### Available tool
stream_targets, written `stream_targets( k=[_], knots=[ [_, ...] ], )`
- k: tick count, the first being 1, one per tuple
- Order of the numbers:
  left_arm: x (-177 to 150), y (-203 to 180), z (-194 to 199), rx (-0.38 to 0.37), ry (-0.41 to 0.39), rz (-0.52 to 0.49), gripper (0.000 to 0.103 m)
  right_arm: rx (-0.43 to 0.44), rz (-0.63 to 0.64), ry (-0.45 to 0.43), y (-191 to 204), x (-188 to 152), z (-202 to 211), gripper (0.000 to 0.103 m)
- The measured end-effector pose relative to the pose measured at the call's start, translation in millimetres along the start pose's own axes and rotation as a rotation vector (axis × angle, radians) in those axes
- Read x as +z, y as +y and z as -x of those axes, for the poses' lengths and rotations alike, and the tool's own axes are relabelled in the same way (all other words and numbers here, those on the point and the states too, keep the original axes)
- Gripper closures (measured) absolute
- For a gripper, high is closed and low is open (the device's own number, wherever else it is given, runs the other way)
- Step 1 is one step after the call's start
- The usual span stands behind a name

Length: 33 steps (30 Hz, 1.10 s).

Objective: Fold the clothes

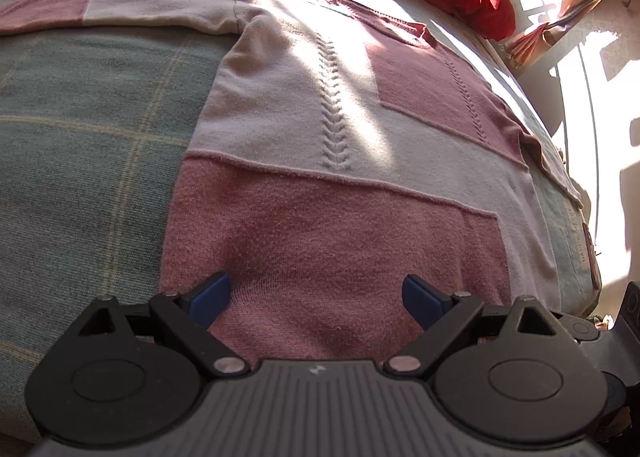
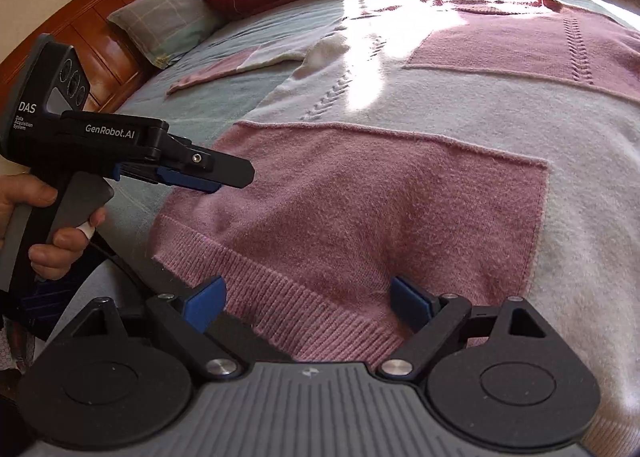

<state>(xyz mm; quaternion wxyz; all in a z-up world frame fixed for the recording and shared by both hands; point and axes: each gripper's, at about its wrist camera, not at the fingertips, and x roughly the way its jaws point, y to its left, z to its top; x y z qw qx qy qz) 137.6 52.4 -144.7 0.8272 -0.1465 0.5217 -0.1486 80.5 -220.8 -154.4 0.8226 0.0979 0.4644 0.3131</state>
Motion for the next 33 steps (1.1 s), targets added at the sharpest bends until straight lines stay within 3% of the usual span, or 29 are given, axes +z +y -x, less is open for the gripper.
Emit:
stream_targets(
  k=[4,8,12,16,21,27,31,33],
  knots=[
    [-0.5,-12.0,9.6,0.038,0.001,-0.041,0.01,0.004,-0.077,-0.014,-7.2,-5.4,23.2,0.011],
    [0.3,-47.1,14.6,0.043,-0.042,-0.168,0.01,-0.039,-0.07,-0.12,-12.5,13.2,44.2,0.011],
    [-5.5,-73.5,1.5,0.078,-0.04,-0.275,0.01,-0.1,-0.125,-0.133,-36.4,23.6,42.8,0.01],
    [-20.9,-69.7,-16.4,0.136,0.02,-0.256,0.01,-0.189,-0.241,-0.115,-63.0,4.0,49.0,0.01],
    [-38.4,-66.9,-12.4,0.168,-0.023,-0.272,0.008,-0.197,-0.314,-0.136,-71.4,-19.4,72.4,0.011],
    [-36.3,-76.3,-13.4,0.214,-0.023,-0.267,0.008,-0.289,-0.279,-0.252,-78.7,12.7,80.1,0.01],
    [-34.5,-72.9,-14.9,0.218,-0.013,-0.256,0.008,-0.32,-0.324,-0.257,-102.1,25.8,68.0,0.01],
    [-34.0,-70.3,-14.7,0.216,-0.014,-0.243,0.008,-0.381,-0.383,-0.223,-115.5,21.6,67.0,0.01]
  ],
)
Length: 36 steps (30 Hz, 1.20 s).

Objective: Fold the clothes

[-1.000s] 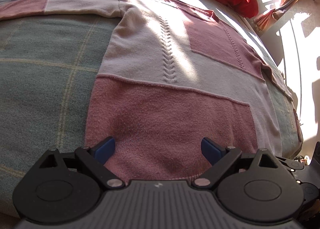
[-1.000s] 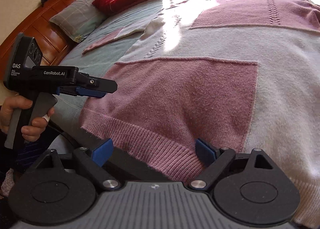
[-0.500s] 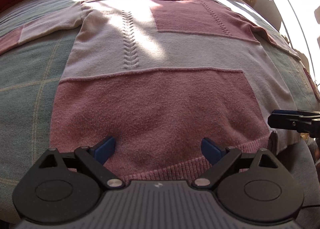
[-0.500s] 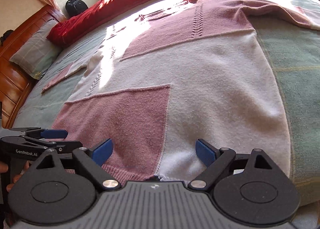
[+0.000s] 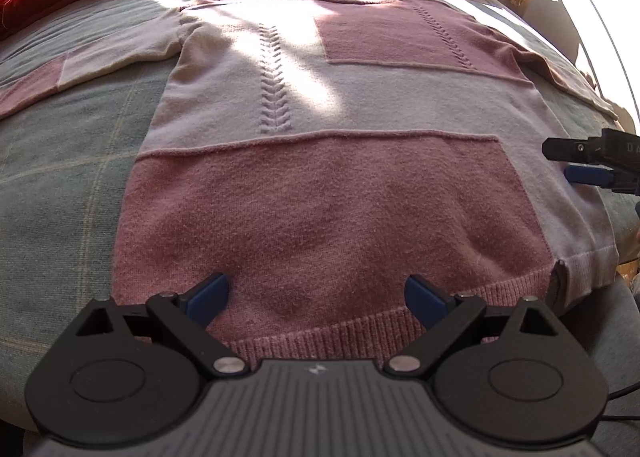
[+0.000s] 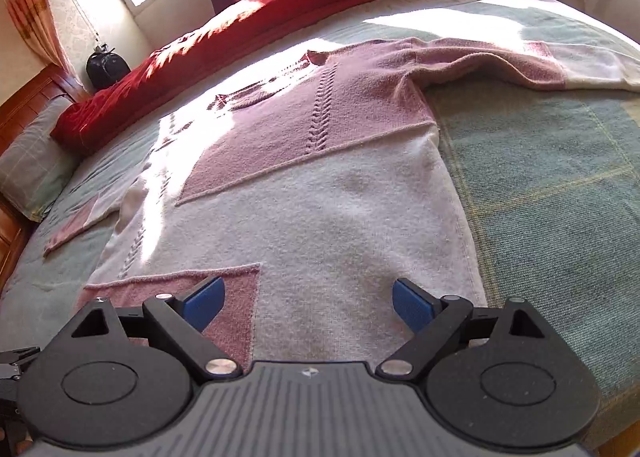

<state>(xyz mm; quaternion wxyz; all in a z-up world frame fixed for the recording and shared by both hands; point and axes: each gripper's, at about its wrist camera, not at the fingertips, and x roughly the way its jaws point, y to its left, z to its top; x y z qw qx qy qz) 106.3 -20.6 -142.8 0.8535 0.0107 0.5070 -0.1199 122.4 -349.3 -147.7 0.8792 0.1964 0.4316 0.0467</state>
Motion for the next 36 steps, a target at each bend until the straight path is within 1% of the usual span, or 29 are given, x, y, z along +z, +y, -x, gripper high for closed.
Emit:
stream_targets(
  k=[3,5,7,9,11,12,13,15,16,18,20,23,24,27,33,35,36],
  knots=[
    [-0.5,4.5,-2.1,-0.01,-0.003,0.019,0.006,-0.013,-0.08,-0.026,-22.9,-7.6,12.3,0.01],
    [-0.1,5.2,-3.8,-0.008,-0.002,0.027,0.004,0.01,-0.146,-0.029,-30.8,-9.7,24.2,0.01],
    [1.0,2.4,-5.1,0.004,0.001,0.027,0.004,0.043,-0.162,-0.016,-26.6,-8.2,32.1,0.009],
    [0.9,-0.2,-6.3,0.018,0.004,0.019,0.003,0.1,-0.177,0.007,-18.5,-6.8,33.9,0.008],
    [0.5,-0.9,-6.4,0.022,0.005,0.013,0.003,0.166,-0.184,0.052,-7.5,-8.1,30.0,0.008],
    [0.2,-0.7,-6.0,0.021,0.005,0.011,0.003,0.175,-0.185,0.077,-2.8,-10.4,26.2,0.008],
    [-0.1,0.5,-5.2,0.017,0.004,0.013,0.003,0.177,-0.186,0.103,1.6,-13.1,22.0,0.007],
    [-0.6,2.9,-3.5,0.009,0.003,0.018,0.003,0.133,-0.192,0.163,5.3,-22.3,12.2,0.007],
    [-1.4,3.3,-1.8,0.006,0.003,0.014,0.003,0.119,-0.189,0.176,6.0,-28.3,9.6,0.007],
    [-3.2,3.7,3.5,0.0,-0.001,0.005,0.003,0.117,-0.179,0.16,8.0,-35.5,12.7,0.004],
    [-3.8,6.3,11.3,-0.035,-0.016,0.001,0.003,0.117,-0.196,0.165,7.8,-37.6,13.8,0.002],
    [0.7,13.3,20.3,-0.076,-0.057,0.003,0.003,0.118,-0.215,0.168,5.4,-38.2,11.6,0.0],
    [2.6,15.9,21.0,-0.073,-0.064,0.006,0.003,0.114,-0.217,0.167,5.9,-38.6,10.5,0.0],
    [8.1,30.9,13.2,-0.083,-0.037,0.054,0.003,0.098,-0.197,0.163,9.8,-39.4,9.0,0.0],
    [-9.6,50.5,12.1,-0.144,0.015,0.171,0.004,0.13,-0.216,0.145,2.0,-41.6,10.1,0.0],
    [-9.7,46.8,20.0,-0.138,0.017,0.167,0.004,0.135,-0.215,0.143,1.7,-41.5,9.5,0.0],
    [-5.7,41.1,23.9,-0.154,0.003,0.15,0.004,0.137,-0.214,0.143,1.8,-41.4,9.2,0.0]
  ],
)
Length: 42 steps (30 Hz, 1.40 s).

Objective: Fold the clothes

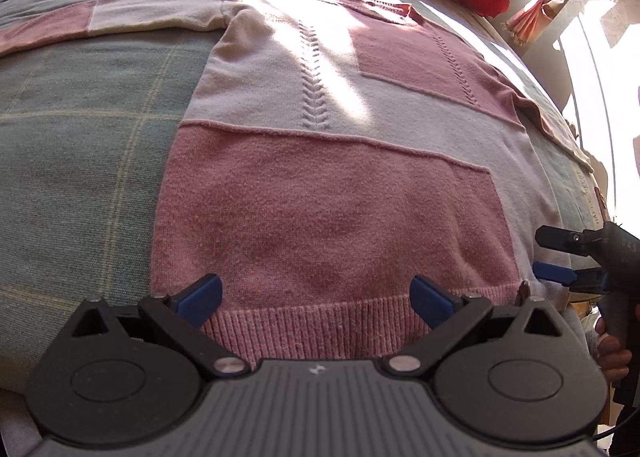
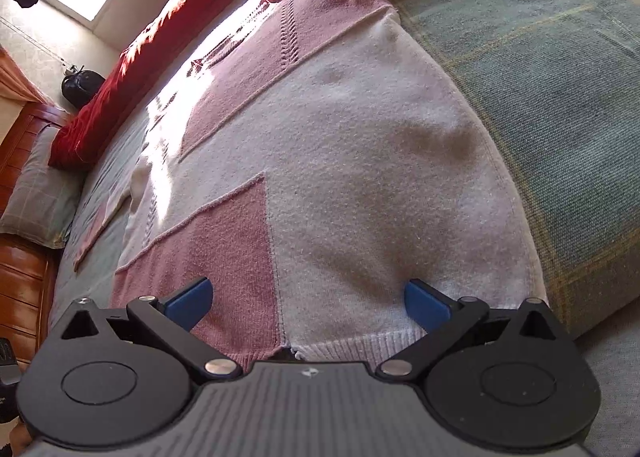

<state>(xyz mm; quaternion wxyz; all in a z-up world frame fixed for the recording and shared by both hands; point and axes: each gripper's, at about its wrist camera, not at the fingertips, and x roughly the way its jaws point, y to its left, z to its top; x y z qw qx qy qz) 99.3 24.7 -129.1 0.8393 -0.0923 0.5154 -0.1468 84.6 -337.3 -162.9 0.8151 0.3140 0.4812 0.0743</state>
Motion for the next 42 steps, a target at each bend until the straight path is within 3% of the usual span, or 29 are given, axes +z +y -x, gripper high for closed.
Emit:
stream_targets(
  k=[8,13,17,22,27,31,35,38,42],
  knots=[
    [17.2,-70.7,-21.3,-0.072,-0.026,-0.234,0.004,0.011,-0.005,-0.02,-2.1,-2.9,2.2,0.0],
    [-3.0,-74.6,-44.0,-0.072,0.083,-0.209,0.004,0.026,0.002,-0.02,-3.7,-2.8,3.2,0.0],
    [-16.9,-78.0,-28.8,-0.076,0.108,-0.257,0.004,0.021,0.014,-0.014,1.6,-1.0,6.3,0.0],
    [6.3,-97.7,-19.8,-0.096,0.038,-0.321,0.004,-0.021,0.081,-0.062,20.2,1.0,19.3,0.0],
    [19.2,-135.0,-48.4,-0.123,0.016,-0.428,0.004,-0.065,0.146,-0.11,26.9,2.3,30.6,0.0],
    [13.2,-139.5,-70.3,-0.122,0.08,-0.406,0.004,-0.069,0.131,-0.125,19.4,4.2,35.0,0.0],
    [-0.9,-130.3,-65.7,-0.117,0.098,-0.387,0.004,-0.085,0.112,-0.129,11.3,6.5,33.9,0.0],
    [-2.4,-120.7,-53.7,-0.101,0.081,-0.362,0.004,-0.131,0.098,-0.082,9.6,9.2,24.2,0.0],
    [12.0,-106.3,-34.4,-0.046,-0.014,-0.34,0.004,-0.122,0.128,-0.08,14.5,6.6,21.4,0.0]
  ],
)
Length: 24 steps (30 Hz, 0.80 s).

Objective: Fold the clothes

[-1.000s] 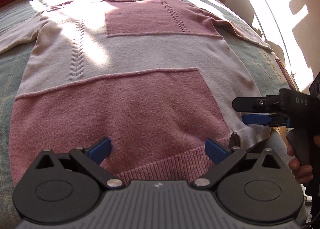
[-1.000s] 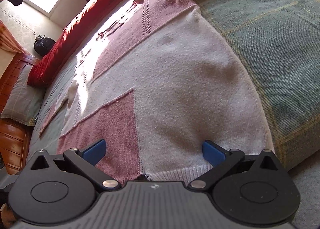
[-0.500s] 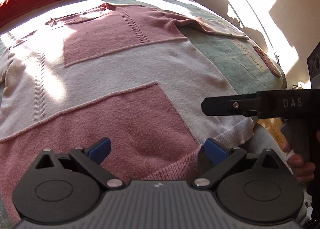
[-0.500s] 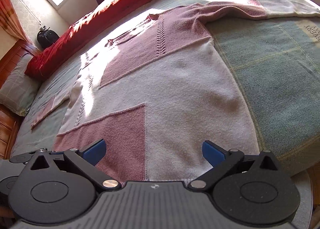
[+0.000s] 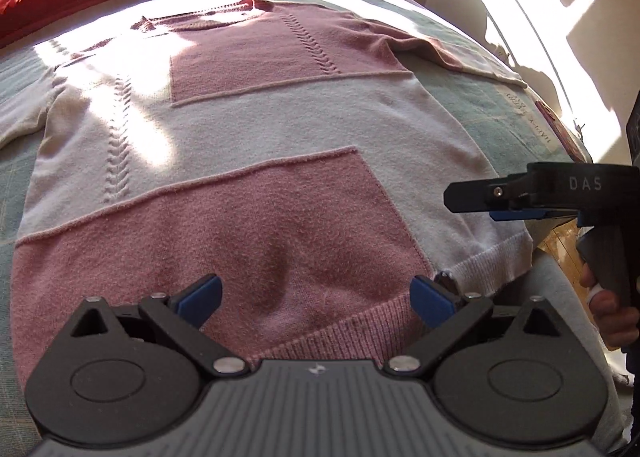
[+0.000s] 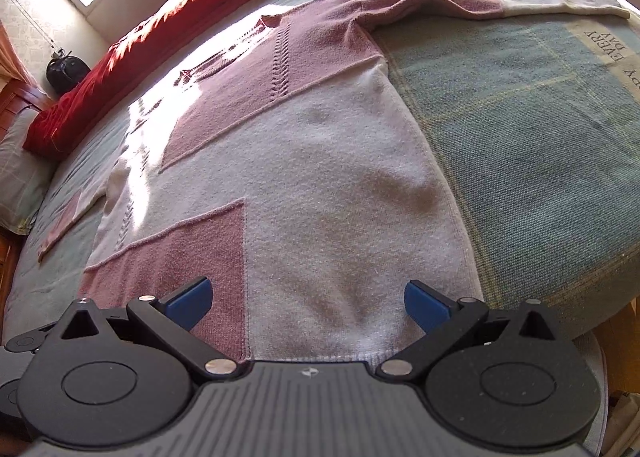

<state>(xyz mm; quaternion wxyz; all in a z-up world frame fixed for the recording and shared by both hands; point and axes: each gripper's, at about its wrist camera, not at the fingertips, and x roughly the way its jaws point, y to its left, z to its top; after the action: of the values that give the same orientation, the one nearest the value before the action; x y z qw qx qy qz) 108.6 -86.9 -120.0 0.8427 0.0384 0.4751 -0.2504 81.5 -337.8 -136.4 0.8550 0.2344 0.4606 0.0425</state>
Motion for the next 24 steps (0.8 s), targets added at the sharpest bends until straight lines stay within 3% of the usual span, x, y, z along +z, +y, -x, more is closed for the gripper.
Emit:
stream_targets(
  k=[4,9,14,24],
  knots=[
    [20.6,23.8,8.0,0.045,-0.085,0.061,0.004,0.007,0.074,-0.024,15.6,3.8,-1.0,0.0],
    [36.2,49.0,-4.8,0.088,-0.136,0.121,0.003,0.008,0.158,-0.039,34.0,15.8,-14.7,0.0],
    [20.3,70.6,-28.7,0.107,-0.07,0.19,0.004,-0.001,0.122,0.028,31.1,14.4,-37.2,0.0],
    [-4.1,75.9,-24.0,0.08,-0.09,0.119,0.001,-0.025,0.218,0.011,29.3,-6.7,-41.6,0.0]
  ],
)
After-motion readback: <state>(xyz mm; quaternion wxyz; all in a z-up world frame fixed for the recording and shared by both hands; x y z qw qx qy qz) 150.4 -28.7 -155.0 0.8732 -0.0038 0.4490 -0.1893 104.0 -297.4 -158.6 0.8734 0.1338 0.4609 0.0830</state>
